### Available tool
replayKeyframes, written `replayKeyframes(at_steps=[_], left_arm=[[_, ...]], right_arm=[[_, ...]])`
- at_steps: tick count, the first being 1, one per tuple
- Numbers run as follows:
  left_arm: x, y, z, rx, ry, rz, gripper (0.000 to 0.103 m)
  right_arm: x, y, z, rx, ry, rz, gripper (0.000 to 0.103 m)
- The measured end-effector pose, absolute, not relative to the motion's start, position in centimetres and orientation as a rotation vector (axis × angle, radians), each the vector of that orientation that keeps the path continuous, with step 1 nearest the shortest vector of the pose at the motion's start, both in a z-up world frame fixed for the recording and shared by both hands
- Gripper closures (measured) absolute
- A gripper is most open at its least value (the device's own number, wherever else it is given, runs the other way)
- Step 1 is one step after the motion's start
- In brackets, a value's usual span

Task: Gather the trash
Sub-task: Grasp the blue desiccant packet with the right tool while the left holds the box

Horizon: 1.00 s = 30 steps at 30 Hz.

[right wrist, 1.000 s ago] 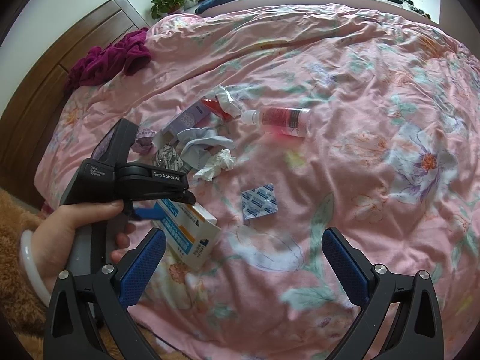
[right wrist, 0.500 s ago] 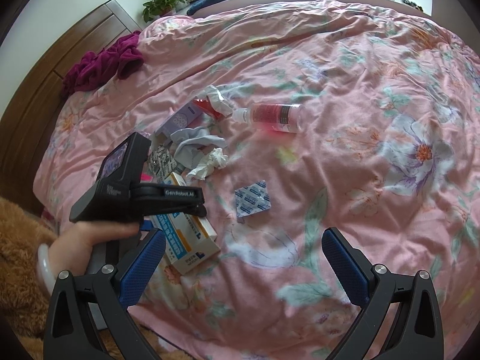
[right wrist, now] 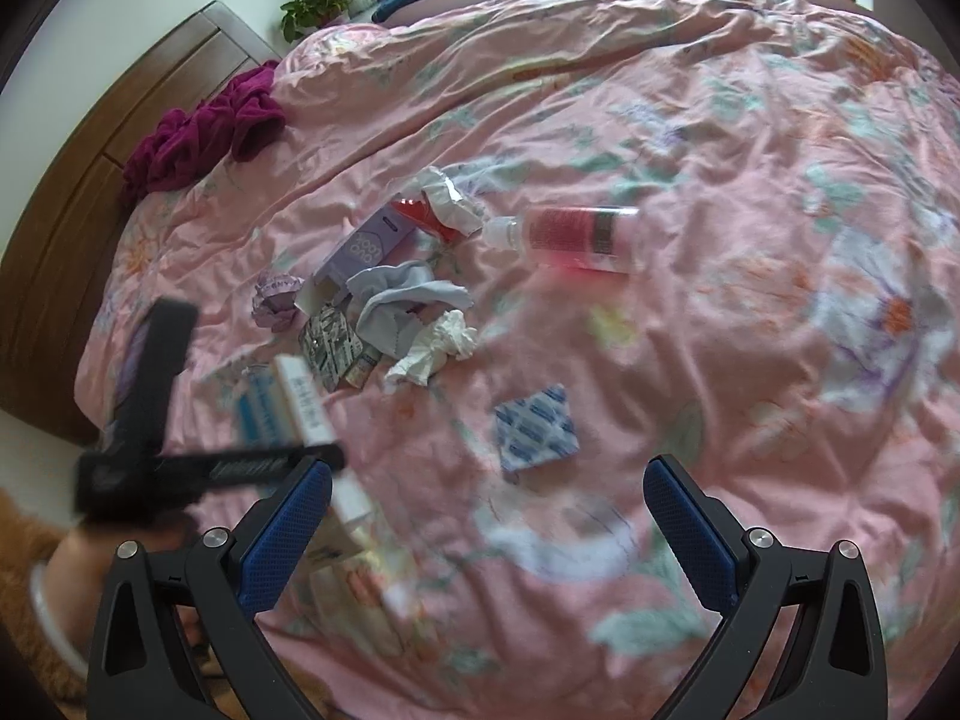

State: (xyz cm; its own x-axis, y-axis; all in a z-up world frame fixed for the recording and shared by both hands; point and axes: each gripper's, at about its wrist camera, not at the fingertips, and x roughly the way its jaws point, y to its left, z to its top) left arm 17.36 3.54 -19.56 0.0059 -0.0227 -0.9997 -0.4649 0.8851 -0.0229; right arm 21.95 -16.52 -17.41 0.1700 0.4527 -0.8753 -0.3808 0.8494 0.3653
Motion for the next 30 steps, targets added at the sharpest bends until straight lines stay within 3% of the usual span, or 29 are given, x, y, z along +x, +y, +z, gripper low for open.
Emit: replayKeyframes(at_steps=[7, 15, 17, 19, 22, 25, 30], left_arm=[[15.3, 6.6, -19.5, -0.394, 1.563, 0.375, 0.013], [16.3, 7.9, -23.6, -0.411, 1.582, 0.338, 0.013], [16.3, 8.1, -23.7, -0.410, 1.580, 0.331, 0.013], [16.7, 8.0, -24.4, -0.414, 1.581, 0.326, 0.013], [15.4, 6.9, -26.5, -0.429, 1.577, 0.325, 0.013], [14.8, 6.7, -27.1, -0.437, 1.576, 0.323, 0.013], [14.0, 6.8, -26.9, -0.446, 1.566, 0.321, 0.013]], right_arm=[[25.1, -12.6, -22.7, -0.051, 1.364, 0.567, 0.000], [25.3, -11.2, -28.9, -0.150, 1.517, 0.521, 0.002], [25.3, -11.2, -28.9, -0.157, 1.516, 0.507, 0.012], [25.3, -11.2, -28.7, -0.169, 1.513, 0.490, 0.039], [25.4, -11.4, -28.3, -0.201, 1.516, 0.469, 0.058], [25.3, -11.9, -27.7, -0.208, 1.504, 0.474, 0.067], [24.5, -12.6, -24.7, -0.129, 1.433, 0.545, 0.069]])
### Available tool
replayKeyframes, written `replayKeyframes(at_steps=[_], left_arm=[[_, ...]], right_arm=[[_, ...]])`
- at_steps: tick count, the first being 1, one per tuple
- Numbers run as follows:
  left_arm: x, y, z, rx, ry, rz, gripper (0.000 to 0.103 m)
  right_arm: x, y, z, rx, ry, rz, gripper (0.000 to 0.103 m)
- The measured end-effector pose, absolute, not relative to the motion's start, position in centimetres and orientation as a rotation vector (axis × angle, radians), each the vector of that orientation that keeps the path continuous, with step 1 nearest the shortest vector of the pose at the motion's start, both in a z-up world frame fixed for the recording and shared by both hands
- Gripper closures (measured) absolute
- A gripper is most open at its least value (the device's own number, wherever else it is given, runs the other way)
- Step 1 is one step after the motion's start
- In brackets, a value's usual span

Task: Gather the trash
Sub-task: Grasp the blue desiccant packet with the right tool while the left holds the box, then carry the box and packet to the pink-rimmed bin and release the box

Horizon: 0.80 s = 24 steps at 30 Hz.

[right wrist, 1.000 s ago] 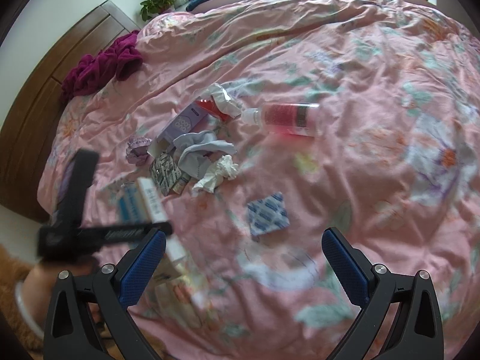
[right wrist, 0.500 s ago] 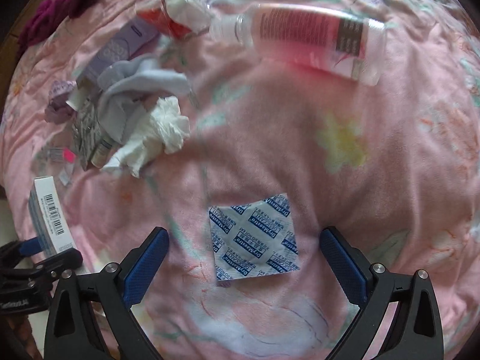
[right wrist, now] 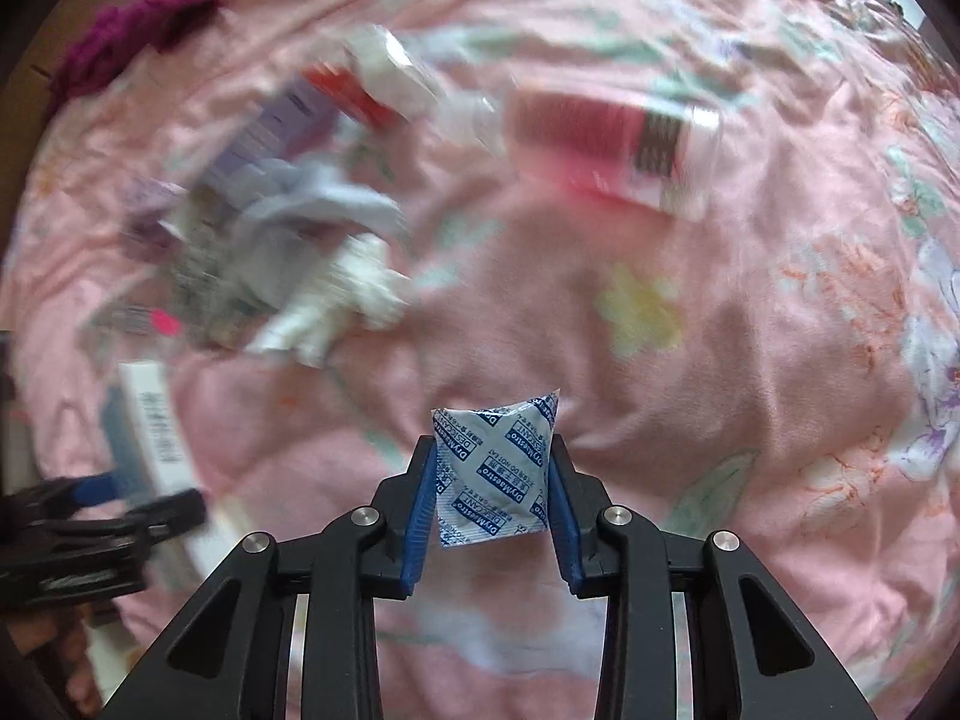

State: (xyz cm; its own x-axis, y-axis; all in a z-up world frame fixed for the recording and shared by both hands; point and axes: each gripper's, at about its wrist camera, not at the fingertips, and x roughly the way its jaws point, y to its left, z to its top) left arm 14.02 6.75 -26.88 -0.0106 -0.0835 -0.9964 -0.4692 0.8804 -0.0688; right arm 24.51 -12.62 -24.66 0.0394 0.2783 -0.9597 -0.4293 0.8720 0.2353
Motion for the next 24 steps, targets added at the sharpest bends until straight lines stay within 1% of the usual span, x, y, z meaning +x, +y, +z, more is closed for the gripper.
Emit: replayKeyframes(at_steps=[7, 13, 17, 24], left_arm=[[12.6, 7.7, -25.6, -0.480, 1.513, 0.320, 0.013], [8.6, 9.9, -22.3, -0.529, 1.412, 0.392, 0.013], [3.7, 12.4, -20.1, -0.607, 1.331, 0.491, 0.013], [-8.9, 16.6, -16.5, -0.758, 1.212, 0.752, 0.013]], right_arm=[[22.5, -11.6, -20.6, -0.055, 1.376, 0.685, 0.069], [20.0, -8.4, -17.2, -0.050, 1.322, 0.825, 0.069], [17.0, -5.6, -15.1, -0.068, 1.294, 0.935, 0.069], [10.0, 0.1, -11.4, -0.140, 1.269, 1.217, 0.069]])
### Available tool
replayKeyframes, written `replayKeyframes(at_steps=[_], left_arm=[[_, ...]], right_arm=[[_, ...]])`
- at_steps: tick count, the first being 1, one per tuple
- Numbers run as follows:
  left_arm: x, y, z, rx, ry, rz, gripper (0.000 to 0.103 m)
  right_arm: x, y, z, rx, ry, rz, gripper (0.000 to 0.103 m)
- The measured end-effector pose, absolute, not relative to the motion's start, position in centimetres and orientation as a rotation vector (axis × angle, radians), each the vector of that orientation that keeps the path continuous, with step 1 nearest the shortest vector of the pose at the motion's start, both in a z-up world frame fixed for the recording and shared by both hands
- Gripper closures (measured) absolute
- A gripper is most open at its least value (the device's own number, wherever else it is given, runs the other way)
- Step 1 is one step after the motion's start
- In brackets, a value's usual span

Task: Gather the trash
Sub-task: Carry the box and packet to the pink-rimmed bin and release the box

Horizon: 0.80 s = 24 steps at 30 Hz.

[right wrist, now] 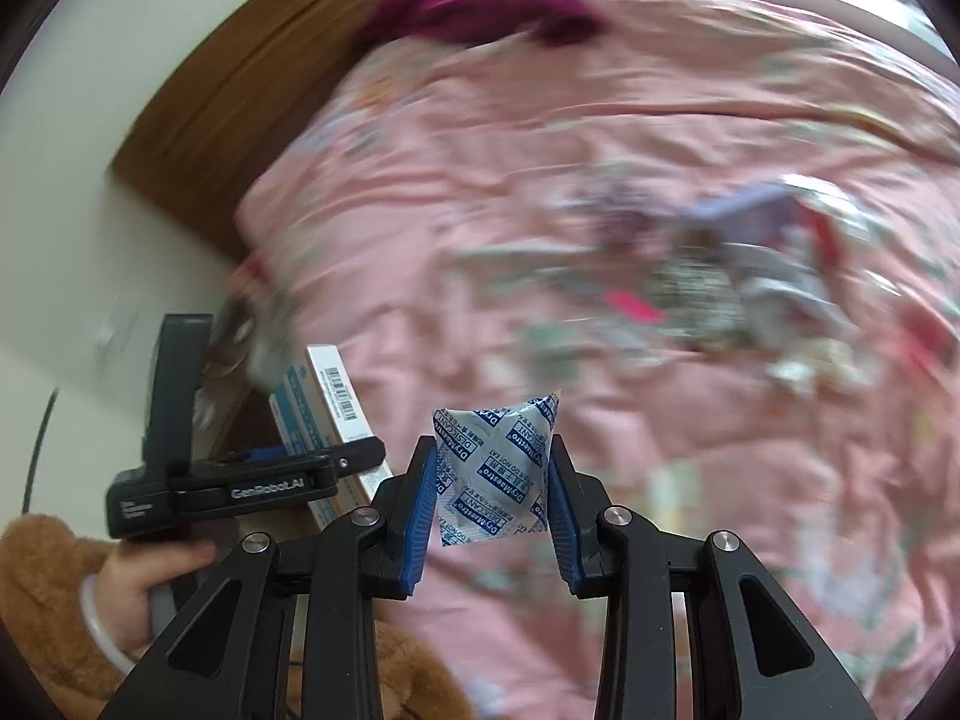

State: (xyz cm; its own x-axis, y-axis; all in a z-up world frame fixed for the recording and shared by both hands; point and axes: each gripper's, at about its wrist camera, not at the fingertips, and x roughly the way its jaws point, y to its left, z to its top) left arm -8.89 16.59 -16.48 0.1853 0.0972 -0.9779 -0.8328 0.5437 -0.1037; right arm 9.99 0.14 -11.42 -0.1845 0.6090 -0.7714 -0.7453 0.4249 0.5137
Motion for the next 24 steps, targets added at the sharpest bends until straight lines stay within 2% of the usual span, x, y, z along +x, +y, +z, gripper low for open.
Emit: replayKeyframes(at_steps=[5, 12, 18, 24], left_arm=[[-19.6, 18.1, -17.0, -0.897, 1.174, 0.952, 0.013], [-30.9, 19.4, -22.3, -1.062, 1.168, 1.139, 0.013], [-33.7, 21.3, -29.1, -1.142, 1.199, 1.175, 0.013], [-31.8, 22.6, -36.0, -1.156, 1.265, 1.164, 0.012]], right_arm=[[3.1, 4.6, -10.9, -0.221, 1.283, 1.410, 0.069], [-6.1, 8.5, -11.7, -0.349, 1.308, 1.589, 0.069], [-9.1, 9.0, -12.2, -0.391, 1.324, 1.610, 0.069], [-8.9, 8.1, -13.2, -0.385, 1.342, 1.563, 0.069]])
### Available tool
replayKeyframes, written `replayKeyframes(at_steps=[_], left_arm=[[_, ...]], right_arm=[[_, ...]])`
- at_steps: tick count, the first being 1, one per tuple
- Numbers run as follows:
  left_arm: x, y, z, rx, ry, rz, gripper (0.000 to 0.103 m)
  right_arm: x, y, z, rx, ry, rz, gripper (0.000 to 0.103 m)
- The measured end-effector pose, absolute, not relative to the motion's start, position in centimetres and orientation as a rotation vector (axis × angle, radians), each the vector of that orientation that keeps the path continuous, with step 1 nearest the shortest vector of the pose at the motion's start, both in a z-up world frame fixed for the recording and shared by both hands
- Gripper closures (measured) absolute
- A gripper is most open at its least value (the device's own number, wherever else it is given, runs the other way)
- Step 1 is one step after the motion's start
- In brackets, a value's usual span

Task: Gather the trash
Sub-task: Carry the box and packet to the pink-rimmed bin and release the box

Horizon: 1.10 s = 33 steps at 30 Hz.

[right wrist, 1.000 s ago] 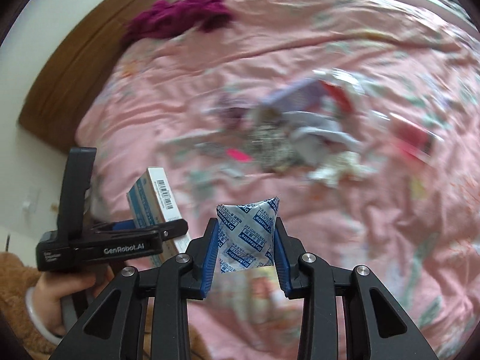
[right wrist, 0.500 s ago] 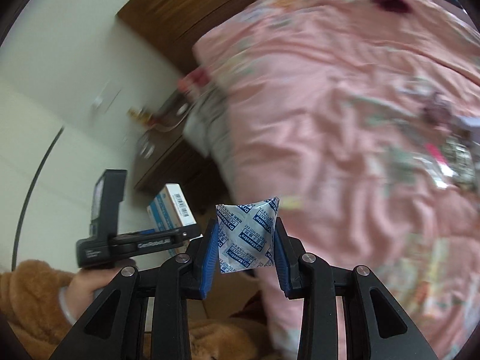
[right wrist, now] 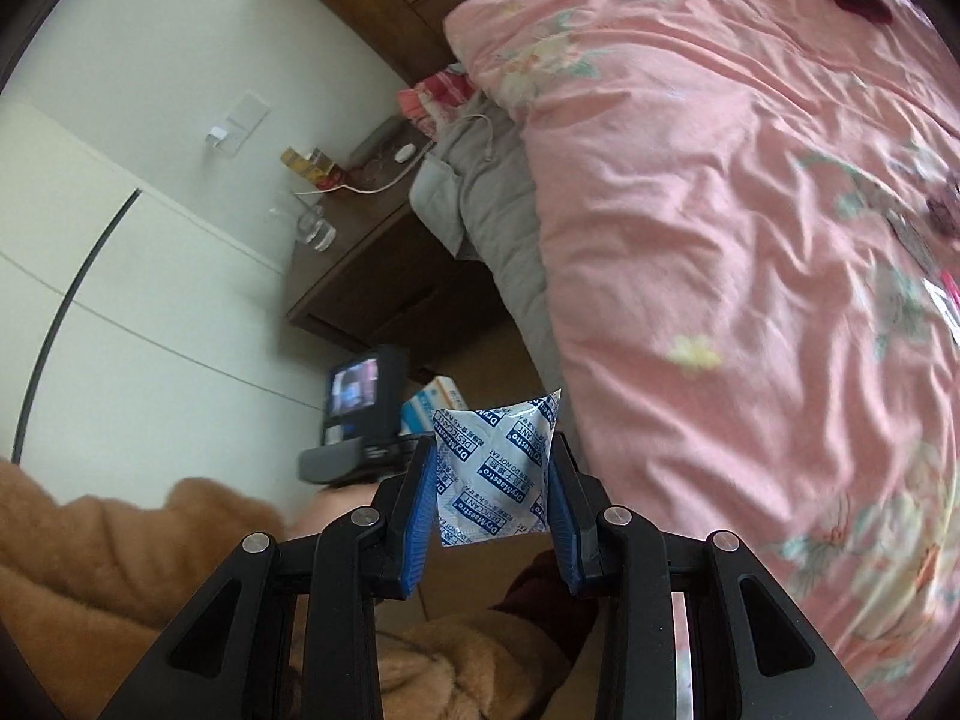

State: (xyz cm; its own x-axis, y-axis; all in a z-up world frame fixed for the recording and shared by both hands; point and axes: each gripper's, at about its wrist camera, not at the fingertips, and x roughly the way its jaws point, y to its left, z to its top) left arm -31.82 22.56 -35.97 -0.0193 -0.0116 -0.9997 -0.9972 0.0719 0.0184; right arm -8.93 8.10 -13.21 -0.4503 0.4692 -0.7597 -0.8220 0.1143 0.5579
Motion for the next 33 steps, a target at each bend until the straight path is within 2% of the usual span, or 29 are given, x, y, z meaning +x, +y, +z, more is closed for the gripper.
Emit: replayKeyframes(at_steps=[8, 14, 23, 27, 33], left_arm=[[-31.5, 22.3, -38.6, -1.077, 1.392, 1.132, 0.010], [-31.8, 22.1, -38.7, -1.084, 1.322, 1.126, 0.009], [-32.4, 22.8, -40.1, -1.120, 1.350, 1.100, 0.006], [-32.7, 22.4, -39.4, -1.099, 1.346, 1.108, 0.000], [-33.9, 21.2, -37.3, -1.033, 1.334, 1.120, 0.000]], right_arm=[[-8.6, 8.5, -14.9, -0.392, 1.372, 1.541, 0.069], [-9.8, 9.3, -15.3, -0.414, 1.378, 1.574, 0.069], [-9.9, 9.1, -15.7, -0.417, 1.392, 1.575, 0.069], [-10.1, 9.8, -16.3, -0.416, 1.406, 1.589, 0.069], [-13.3, 13.0, -18.8, -0.482, 1.442, 1.688, 0.069]])
